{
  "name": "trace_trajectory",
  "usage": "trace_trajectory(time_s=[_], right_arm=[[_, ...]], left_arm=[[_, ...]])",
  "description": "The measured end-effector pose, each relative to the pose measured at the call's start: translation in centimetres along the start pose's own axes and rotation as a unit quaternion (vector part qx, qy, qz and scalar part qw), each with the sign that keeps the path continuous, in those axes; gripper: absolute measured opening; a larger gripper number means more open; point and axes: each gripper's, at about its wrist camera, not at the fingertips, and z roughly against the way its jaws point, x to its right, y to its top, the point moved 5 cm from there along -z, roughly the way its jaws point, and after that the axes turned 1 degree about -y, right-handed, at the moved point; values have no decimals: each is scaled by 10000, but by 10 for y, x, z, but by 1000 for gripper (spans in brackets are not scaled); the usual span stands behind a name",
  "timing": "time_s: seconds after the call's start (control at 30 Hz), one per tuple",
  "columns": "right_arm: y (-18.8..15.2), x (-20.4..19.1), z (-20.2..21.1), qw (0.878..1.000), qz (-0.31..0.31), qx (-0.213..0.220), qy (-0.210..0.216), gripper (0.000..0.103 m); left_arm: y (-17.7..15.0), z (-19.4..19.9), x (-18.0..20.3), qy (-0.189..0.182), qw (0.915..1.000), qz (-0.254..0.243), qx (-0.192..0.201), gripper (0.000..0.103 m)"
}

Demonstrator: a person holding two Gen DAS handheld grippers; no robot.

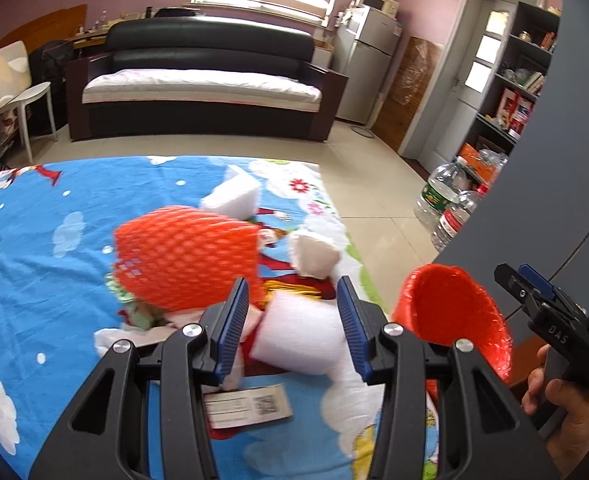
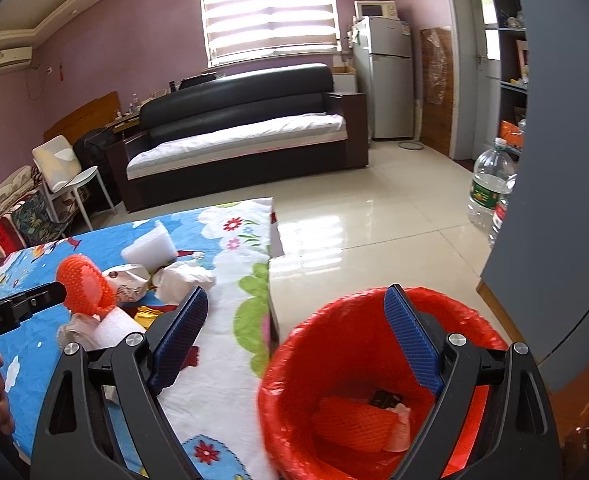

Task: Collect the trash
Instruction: 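Move both tools back over the remaining trash on the bed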

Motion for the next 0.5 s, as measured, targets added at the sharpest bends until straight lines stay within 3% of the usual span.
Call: trace_trajectory(time_s=[0.33, 0.5], right_arm=[[-2, -45, -16, 9989, 321, -115, 313, 85], [-6, -65, -24, 9973, 481, -214, 516, 85]], left_arm=[[-9, -4, -52, 251, 9993, 259, -84, 47], [-19, -13, -68, 339, 9986, 354, -178, 54]])
